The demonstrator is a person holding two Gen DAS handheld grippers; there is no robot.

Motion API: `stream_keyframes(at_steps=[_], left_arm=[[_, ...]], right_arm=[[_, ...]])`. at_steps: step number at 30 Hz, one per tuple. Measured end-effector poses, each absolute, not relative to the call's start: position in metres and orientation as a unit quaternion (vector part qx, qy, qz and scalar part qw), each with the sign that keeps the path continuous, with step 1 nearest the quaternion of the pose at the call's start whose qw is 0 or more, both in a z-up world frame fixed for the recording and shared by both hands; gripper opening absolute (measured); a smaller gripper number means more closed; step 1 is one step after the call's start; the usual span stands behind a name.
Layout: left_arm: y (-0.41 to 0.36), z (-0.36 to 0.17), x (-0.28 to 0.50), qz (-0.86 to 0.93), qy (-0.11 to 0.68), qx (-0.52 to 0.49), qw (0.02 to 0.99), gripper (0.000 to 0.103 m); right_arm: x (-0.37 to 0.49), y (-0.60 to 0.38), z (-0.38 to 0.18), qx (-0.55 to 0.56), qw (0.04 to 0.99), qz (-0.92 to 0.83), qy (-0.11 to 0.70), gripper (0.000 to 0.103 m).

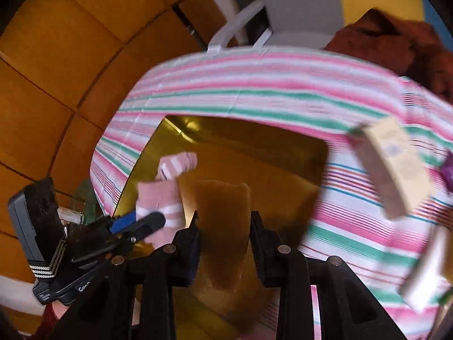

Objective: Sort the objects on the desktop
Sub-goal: 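Carry the sock and tan sponge over the gold tray and open both tools, then grasp the white bar sponge with the left tool while the right grasps another tan sponge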

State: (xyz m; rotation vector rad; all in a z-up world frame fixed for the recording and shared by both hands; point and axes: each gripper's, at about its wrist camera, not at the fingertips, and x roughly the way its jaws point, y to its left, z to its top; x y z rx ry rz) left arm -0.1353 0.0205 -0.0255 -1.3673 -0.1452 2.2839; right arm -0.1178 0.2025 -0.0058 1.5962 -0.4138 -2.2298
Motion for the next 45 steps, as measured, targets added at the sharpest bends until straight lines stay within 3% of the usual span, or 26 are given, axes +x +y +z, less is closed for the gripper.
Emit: stream_keyframes(at_steps=[8, 9, 11, 16, 21, 34, 45], left_arm=[[0.002, -0.031, -0.185, 0.840, -0.033, -0.501, 0.205, 0.029], [0.001, -0.029, -0.189, 0.840, -0.034, -0.501, 0.203, 0.029], [0.000, -0.029, -0.200, 0.836, -0.037, -0.513, 0.194, 0.032], [-0.012, -0.023, -0.205, 0.839, -0.063, -0.511, 0.175, 0.032], [-0.031, -0.020, -0.193, 0.846, -0.122, -0.502, 0.135, 0.032], [-0.004, -0.016, -0.127, 0.845, -0.123, -0.494, 0.166, 0.033], [0.052, -0.006, -0.074, 0.836, -0.104, -0.487, 0.228, 0.033]], right_arm=[[-0.184, 0.162, -0.038, 0.559, 0.175, -0.783, -0.209, 0.035], [-0.189, 0.159, -0.039, 0.553, 0.175, -0.783, -0.222, 0.037], [-0.197, 0.154, -0.040, 0.547, 0.174, -0.781, -0.244, 0.057], [-0.195, 0.156, -0.036, 0.539, 0.174, -0.783, -0.257, 0.060], [-0.181, 0.167, -0.028, 0.527, 0.166, -0.794, -0.253, 0.070], [-0.109, 0.192, 0.005, 0.491, 0.192, -0.825, -0.206, 0.079], [-0.046, 0.261, 0.013, 0.484, 0.147, -0.846, -0.170, 0.081]])
